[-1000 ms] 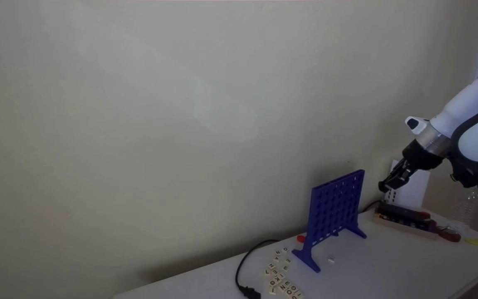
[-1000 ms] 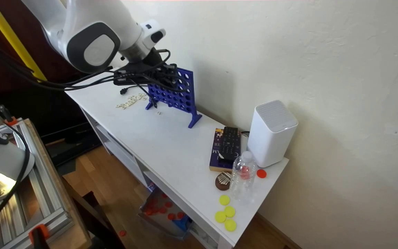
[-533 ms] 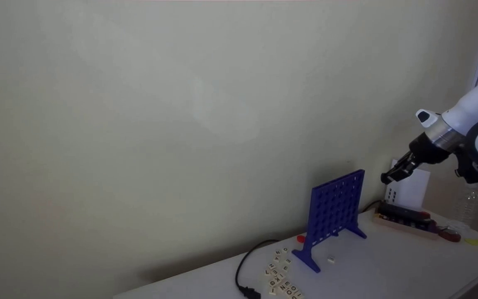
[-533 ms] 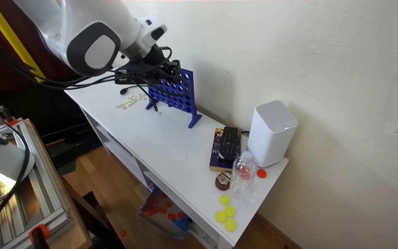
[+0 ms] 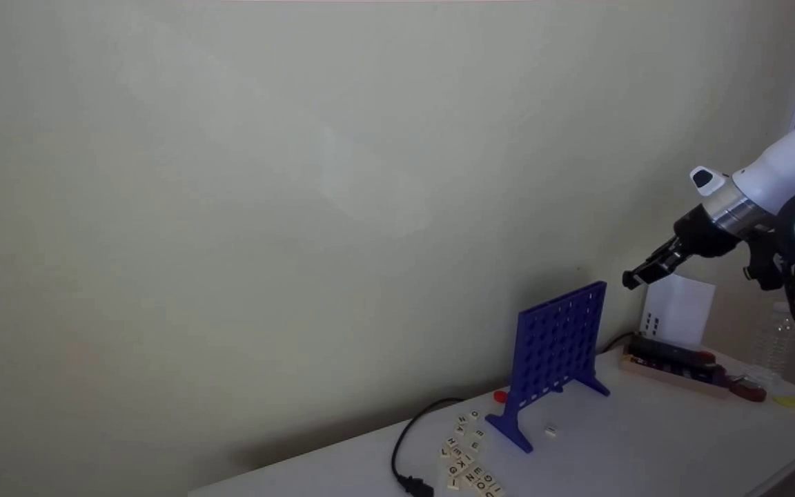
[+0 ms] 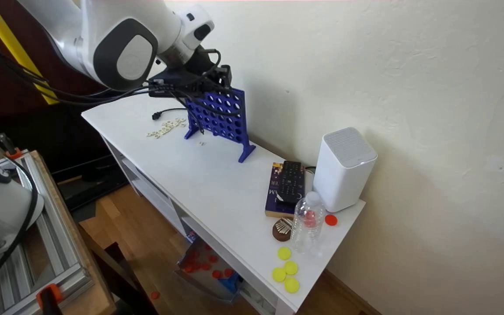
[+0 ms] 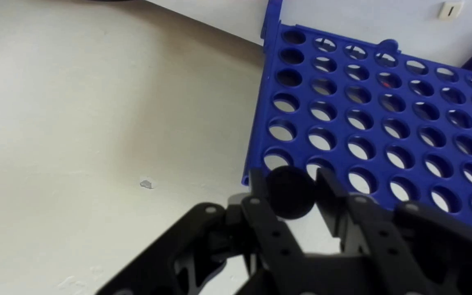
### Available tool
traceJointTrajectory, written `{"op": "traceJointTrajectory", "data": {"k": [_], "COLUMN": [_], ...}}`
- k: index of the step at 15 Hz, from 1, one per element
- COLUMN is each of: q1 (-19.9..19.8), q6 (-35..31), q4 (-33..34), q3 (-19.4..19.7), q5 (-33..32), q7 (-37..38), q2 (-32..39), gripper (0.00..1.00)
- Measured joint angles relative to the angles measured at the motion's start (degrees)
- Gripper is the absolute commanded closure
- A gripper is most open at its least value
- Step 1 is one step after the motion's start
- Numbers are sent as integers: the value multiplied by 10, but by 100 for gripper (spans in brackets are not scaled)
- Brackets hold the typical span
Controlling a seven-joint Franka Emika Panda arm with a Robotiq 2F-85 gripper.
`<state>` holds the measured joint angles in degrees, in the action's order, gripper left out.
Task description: Put the black chip in the blue gameboard.
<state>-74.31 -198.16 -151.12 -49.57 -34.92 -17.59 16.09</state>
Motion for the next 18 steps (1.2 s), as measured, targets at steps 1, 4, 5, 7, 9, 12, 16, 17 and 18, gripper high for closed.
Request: {"op": "traceJointTrajectory", "data": {"k": [1, 4, 5, 7, 9, 12, 16, 17, 18], "q1": [-13, -55, -60, -58, -57, -57, -56, -55, -53], "q6": [3, 37, 41, 41, 41, 41, 41, 41, 41], "q4": [5, 22, 25, 25, 25, 25, 25, 25, 26], "q3": [-13, -56, -60, -58, -58, -57, -58, -58, -58], "q5": [-5, -19, -19, -19, -19, -19, -19, -18, -18], "q7": [4, 14, 14, 14, 14, 14, 14, 14, 14], "q2": [4, 22, 25, 25, 25, 25, 26, 28, 31], "gripper": [90, 65, 65, 65, 65, 90, 90, 90, 90]}}
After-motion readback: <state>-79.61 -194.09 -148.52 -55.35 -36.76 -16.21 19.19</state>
